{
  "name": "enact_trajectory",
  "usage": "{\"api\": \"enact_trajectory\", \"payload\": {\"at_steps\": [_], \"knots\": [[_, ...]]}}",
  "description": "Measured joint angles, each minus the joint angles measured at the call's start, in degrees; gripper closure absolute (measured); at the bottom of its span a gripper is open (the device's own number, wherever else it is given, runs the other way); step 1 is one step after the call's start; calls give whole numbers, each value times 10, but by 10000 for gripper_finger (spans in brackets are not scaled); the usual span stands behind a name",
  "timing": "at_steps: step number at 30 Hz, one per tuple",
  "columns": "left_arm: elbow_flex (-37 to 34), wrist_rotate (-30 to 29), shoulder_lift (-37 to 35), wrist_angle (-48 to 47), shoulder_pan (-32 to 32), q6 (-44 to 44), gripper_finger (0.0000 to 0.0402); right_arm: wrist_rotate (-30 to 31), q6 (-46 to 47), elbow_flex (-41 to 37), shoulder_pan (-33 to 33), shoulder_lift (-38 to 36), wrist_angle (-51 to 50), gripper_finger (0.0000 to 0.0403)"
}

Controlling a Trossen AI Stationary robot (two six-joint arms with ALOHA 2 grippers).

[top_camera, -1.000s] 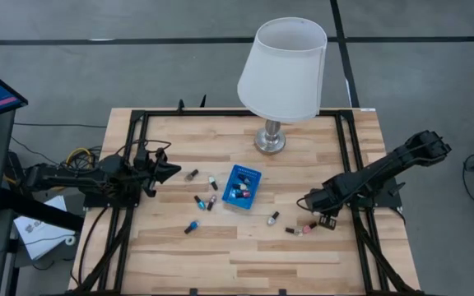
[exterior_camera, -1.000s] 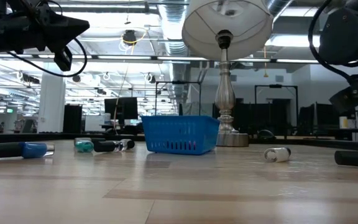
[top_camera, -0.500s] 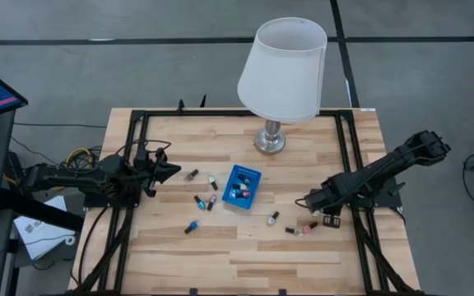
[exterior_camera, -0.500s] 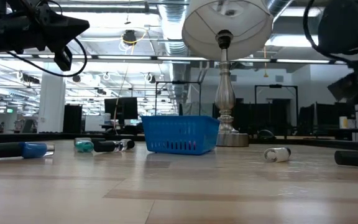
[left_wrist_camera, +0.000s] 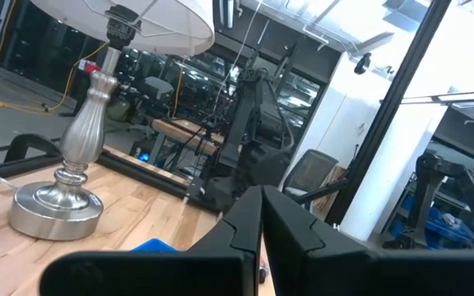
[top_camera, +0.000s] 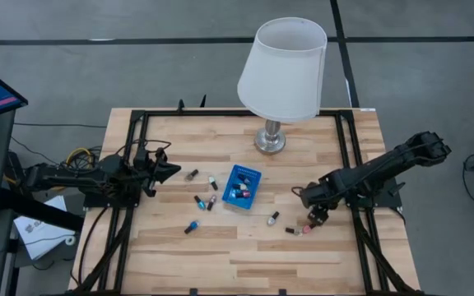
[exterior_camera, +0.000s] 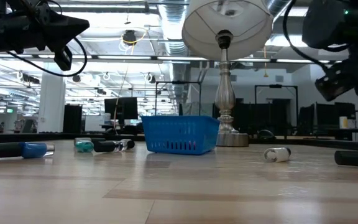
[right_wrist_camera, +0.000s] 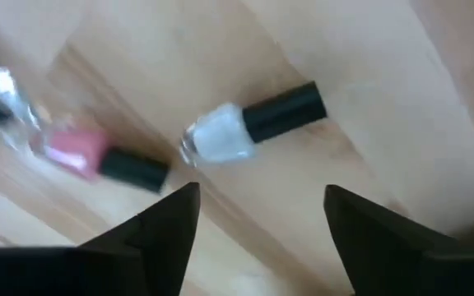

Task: Pick & Place Nail Polish
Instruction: Put the right sky blue nail polish into the blue basket

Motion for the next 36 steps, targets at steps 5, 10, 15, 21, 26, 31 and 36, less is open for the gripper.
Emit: {"api": "enact_trajectory", "payload": {"at_steps": [5,10,15,21,26,31,36], "knots": [[0,0,0,3,0,0,394,3,98,0,-8,0,45,148],[0,0,0,4,0,0,394,30,172,0,-13,0,38,148],[0,0,0,7,0,0,394,50,217,-9,-15,0,39,148],[0,0,0,7,0,0,394,51,265,-42,-8,0,87,148],[0,0,0,8,0,0,394,54,305,-65,-6,-2,115,165],[0,0,0,8,0,0,394,54,306,-67,-11,-2,106,236],[0,0,0,7,0,0,394,57,306,-67,-11,-1,104,333]]}}
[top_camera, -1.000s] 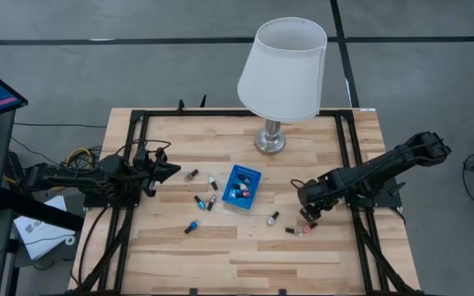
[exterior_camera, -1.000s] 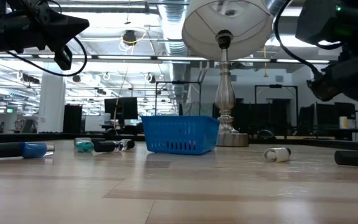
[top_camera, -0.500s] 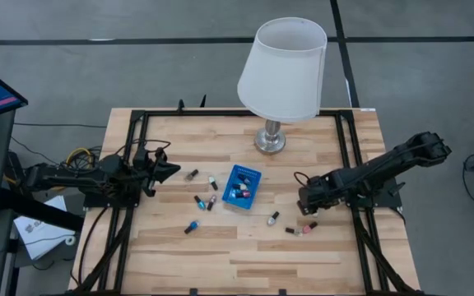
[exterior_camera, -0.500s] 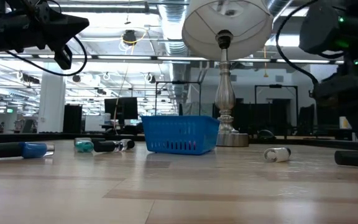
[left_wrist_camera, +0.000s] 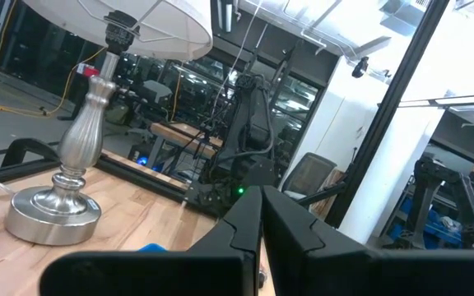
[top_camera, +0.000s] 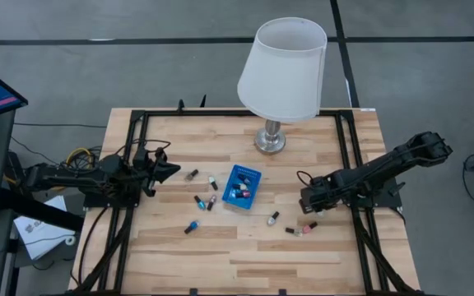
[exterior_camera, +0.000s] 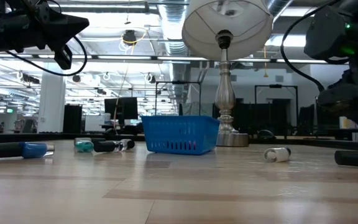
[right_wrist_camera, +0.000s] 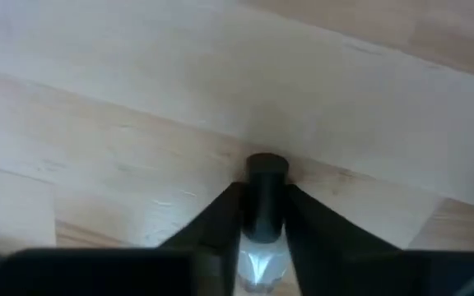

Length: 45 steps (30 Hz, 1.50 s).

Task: Pick & Place Nail Polish
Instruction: Put the right sky blue nail polish into the blue basket

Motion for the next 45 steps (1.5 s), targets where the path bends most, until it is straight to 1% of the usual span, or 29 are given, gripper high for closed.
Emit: {"api": "enact_trajectory", "payload": {"at_steps": [2,3,9,11,12,18,21,26,28,30,32,34,41,45], "knots": [[0,0,0,0,0,0,394,1,-4,0,0,0,0,355],[0,0,0,0,0,0,394,1,-9,0,0,0,0,357],[0,0,0,0,0,0,394,4,-21,1,0,0,0,357],[0,0,0,0,0,0,394,12,-35,12,0,3,-10,357],[0,0,0,0,0,0,394,26,-44,20,-1,3,-12,357],[0,0,0,0,0,0,394,66,-128,93,-50,2,-27,357],[0,0,0,0,0,0,394,103,-188,145,-87,2,-21,357],[0,0,0,1,0,0,394,147,-305,234,-143,4,39,357],[0,0,0,3,0,0,394,156,-341,270,-163,25,62,357],[0,0,0,3,0,0,394,157,-381,307,-176,51,58,357],[0,0,0,4,0,0,394,156,-421,350,-181,91,76,357],[0,0,3,6,0,0,394,149,-461,387,-179,135,66,357],[0,0,16,8,0,0,394,102,-558,521,-159,289,74,357],[0,0,21,9,0,0,394,62,-579,558,-150,352,78,356]]}}
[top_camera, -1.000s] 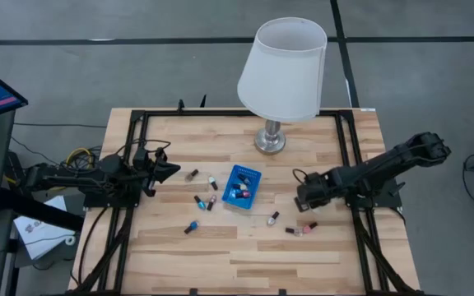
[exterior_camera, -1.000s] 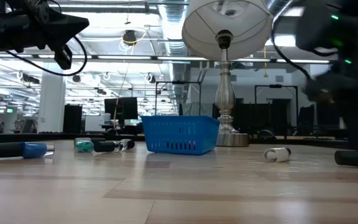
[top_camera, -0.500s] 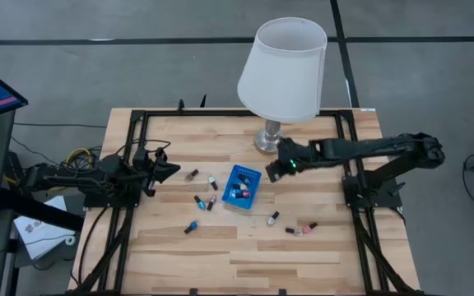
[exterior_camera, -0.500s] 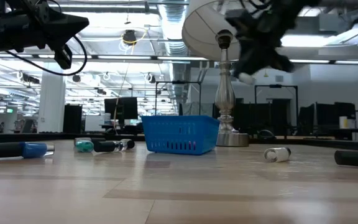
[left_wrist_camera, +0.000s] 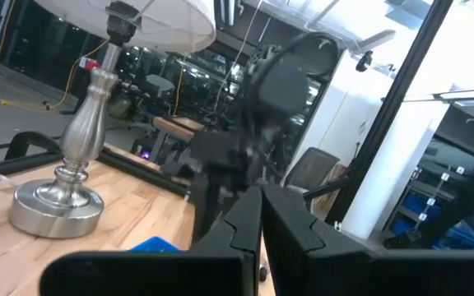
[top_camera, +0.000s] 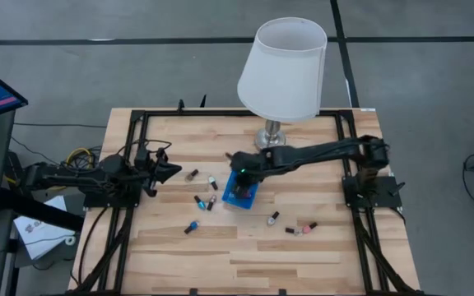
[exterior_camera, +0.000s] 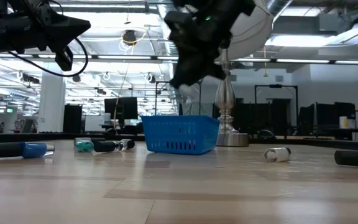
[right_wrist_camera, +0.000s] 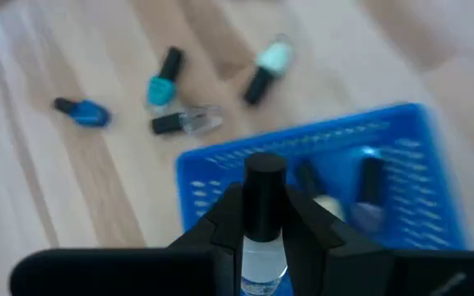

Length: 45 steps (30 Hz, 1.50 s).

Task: Pick & Place Nail Polish
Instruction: Put the right sky blue nail polish into the blue basket, then put the white nail polish into the blue basket

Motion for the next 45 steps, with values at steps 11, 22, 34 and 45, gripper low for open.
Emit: {"api": "enact_trajectory", "payload": {"at_steps": [11,22,34,45], "knots": [[0,0,11,1,0,0,394,-29,-25,6,10,54,0,353],[0,0,14,4,0,0,394,-25,-58,6,15,85,6,351],[0,0,14,16,0,-21,394,-43,-59,6,9,88,8,289],[0,-52,-13,147,0,4,394,-42,-43,10,-6,13,-18,206]]}}
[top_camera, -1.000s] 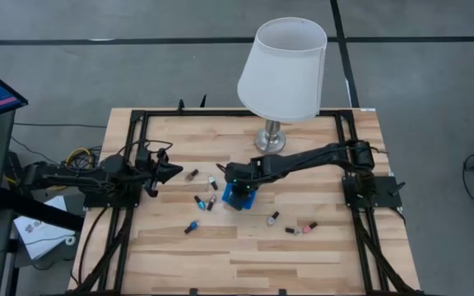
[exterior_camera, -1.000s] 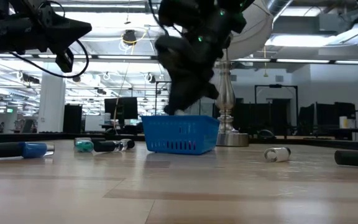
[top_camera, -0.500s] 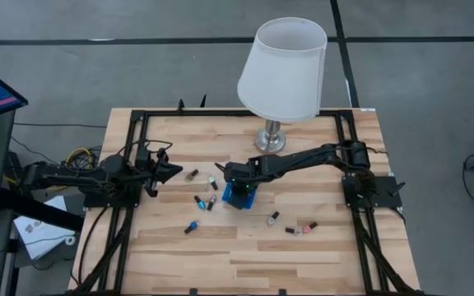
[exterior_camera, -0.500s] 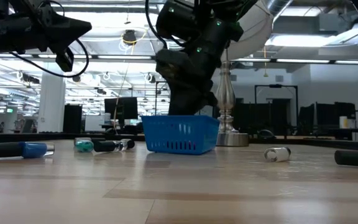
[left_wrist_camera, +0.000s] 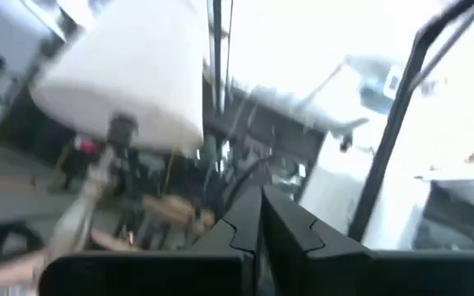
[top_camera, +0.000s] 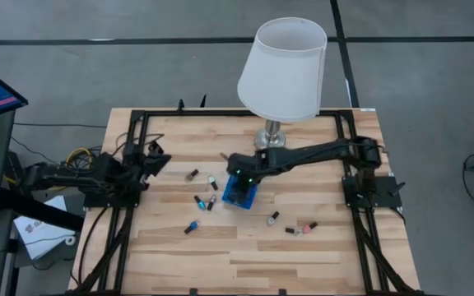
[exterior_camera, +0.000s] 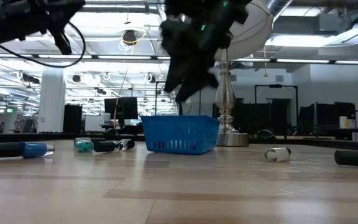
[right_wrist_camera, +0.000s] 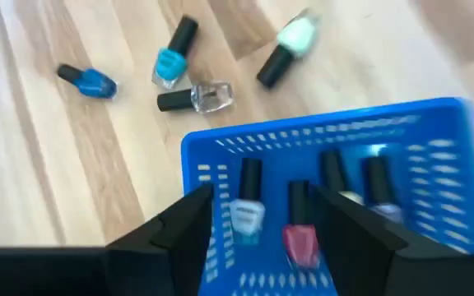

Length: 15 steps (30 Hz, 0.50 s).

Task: Pick & Place Nail Polish
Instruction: Put the white nail polish into the blue basket

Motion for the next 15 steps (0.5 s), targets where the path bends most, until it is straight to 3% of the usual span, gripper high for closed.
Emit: {"api": "enact_trajectory", "payload": {"at_steps": [9,11,15], "knots": [[0,-85,-111,40,0,11,394,92,93,-1,32,-78,-194,197],[0,-114,-144,64,0,14,394,95,118,-10,46,-79,-212,201],[0,-153,-144,177,0,26,394,92,135,-40,79,-78,-217,206]]}}
